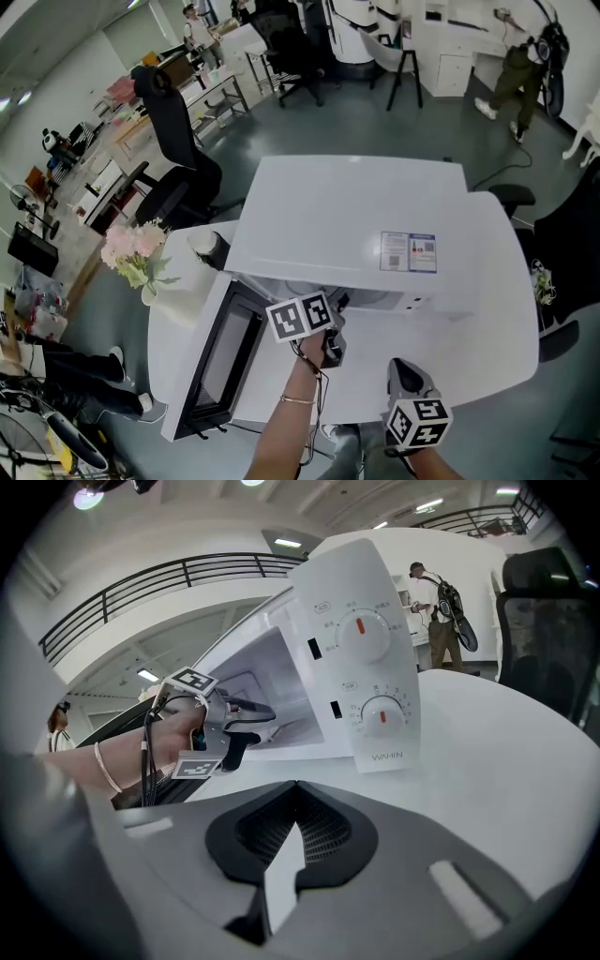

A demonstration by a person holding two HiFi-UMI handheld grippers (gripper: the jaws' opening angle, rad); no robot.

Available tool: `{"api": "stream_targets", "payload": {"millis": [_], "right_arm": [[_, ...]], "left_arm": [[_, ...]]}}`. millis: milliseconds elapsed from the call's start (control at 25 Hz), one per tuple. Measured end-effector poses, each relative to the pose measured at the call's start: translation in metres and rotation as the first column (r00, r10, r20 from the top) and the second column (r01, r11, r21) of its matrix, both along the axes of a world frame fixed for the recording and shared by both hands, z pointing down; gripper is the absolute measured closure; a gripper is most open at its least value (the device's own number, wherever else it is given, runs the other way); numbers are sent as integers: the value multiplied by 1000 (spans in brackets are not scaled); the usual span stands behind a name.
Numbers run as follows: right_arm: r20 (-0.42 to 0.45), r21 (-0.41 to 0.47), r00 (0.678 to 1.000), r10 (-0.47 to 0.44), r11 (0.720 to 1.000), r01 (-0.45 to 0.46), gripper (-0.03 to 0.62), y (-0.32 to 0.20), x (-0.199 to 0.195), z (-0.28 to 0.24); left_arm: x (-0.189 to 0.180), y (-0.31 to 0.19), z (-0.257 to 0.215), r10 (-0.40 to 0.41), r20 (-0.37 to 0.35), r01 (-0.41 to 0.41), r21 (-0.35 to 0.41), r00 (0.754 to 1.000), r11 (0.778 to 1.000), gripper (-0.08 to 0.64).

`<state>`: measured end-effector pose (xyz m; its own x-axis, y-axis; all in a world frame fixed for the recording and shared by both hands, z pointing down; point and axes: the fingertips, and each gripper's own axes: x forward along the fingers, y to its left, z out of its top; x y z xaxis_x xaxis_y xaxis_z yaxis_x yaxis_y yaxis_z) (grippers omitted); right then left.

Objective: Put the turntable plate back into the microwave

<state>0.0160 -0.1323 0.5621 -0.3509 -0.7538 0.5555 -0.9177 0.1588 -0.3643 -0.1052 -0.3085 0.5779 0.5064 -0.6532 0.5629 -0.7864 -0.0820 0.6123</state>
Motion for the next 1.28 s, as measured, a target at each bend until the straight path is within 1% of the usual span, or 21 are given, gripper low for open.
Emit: {"api": "stream_targets", "payload": {"millis": [200, 360, 560, 680, 760, 840, 920, 1280], "right_arm": [[4, 1, 1000, -14, 1000, 14, 583, 4, -10, -1], [3, -5, 1000, -22, 1000, 22, 583, 10, -16, 0], [0, -13, 1000, -19, 1000, 19, 583, 15, -16, 2], [-2, -17, 1000, -20, 1000, 20, 583, 18, -19, 3], [0, -16, 1000, -23, 1000, 23, 583, 19, -22, 2], [1, -15, 1000, -26, 1000, 26, 583, 20, -25, 2], [2, -15, 1000, -28, 1000, 28, 583, 21, -28, 0], [-7, 2, 1000, -19, 1000, 19, 583, 24, -32, -13]], "left_arm": [[-2, 7, 4, 40, 89, -40, -7, 995, 999, 247], [-3, 10, 6, 51, 111, -51, -6, 992, 999, 244], [-7, 17, 7, 73, 173, -70, -21, 982, 997, 238], [-11, 21, 7, 67, 186, -64, -22, 980, 998, 233], [-15, 20, 2, 59, 190, -61, 5, 980, 998, 237], [-17, 16, -7, 54, 195, -63, 41, 979, 997, 264], [-18, 14, -14, 52, 196, -64, 57, 979, 996, 264], [-32, 33, -26, 29, 187, -41, 64, 982, 997, 265]]}}
